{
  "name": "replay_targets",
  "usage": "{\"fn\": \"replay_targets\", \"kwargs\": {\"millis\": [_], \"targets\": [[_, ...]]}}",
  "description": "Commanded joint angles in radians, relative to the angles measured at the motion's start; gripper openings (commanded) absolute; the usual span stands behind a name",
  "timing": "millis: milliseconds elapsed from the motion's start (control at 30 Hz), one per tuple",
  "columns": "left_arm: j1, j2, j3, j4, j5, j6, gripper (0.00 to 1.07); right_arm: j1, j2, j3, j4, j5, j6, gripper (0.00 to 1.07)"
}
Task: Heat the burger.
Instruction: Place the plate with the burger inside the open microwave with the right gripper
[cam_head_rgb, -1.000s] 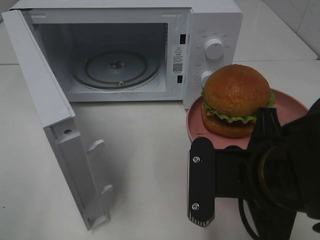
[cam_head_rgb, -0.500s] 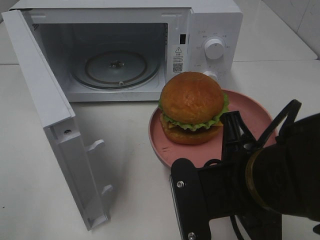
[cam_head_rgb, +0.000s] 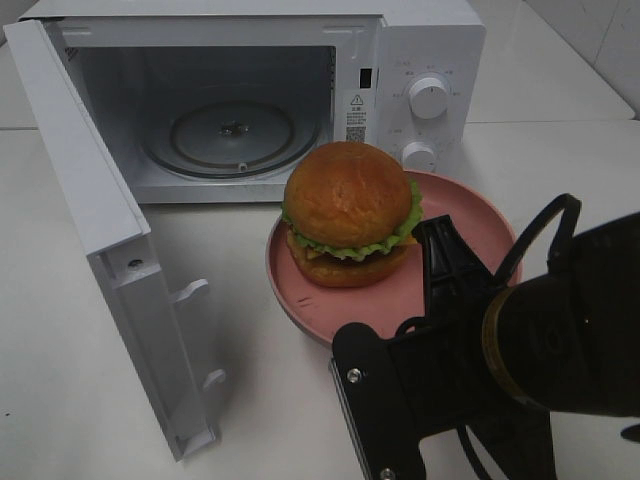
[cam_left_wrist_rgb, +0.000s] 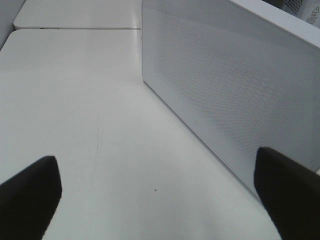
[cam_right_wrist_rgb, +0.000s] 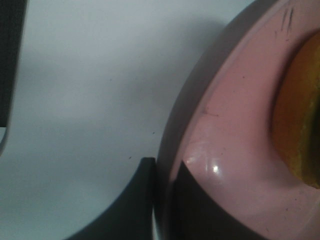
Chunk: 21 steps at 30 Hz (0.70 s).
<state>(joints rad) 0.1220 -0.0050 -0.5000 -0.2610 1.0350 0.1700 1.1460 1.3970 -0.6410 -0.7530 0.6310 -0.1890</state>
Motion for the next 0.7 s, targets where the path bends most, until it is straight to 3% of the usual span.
{"fn": "replay_targets", "kwargs": {"millis": [33, 333, 700], "targets": [[-0.003, -0.009, 0.003, -0.005, -0.008, 0.002, 1.02, -0.052, -0.012, -0.004, -0.048, -0.073, -0.064, 0.0], [-0.003, -0.009, 0.003, -0.005, -0.008, 0.002, 1.02, -0.157, -0.012, -0.005, -0.027, -0.193, -0.249, 0.0], [-0.003, -0.009, 0.003, -0.005, -0.008, 0.002, 1.02, -0.29, -0.012, -0.049, 0.202, -0.286, -0.638, 0.0]]}}
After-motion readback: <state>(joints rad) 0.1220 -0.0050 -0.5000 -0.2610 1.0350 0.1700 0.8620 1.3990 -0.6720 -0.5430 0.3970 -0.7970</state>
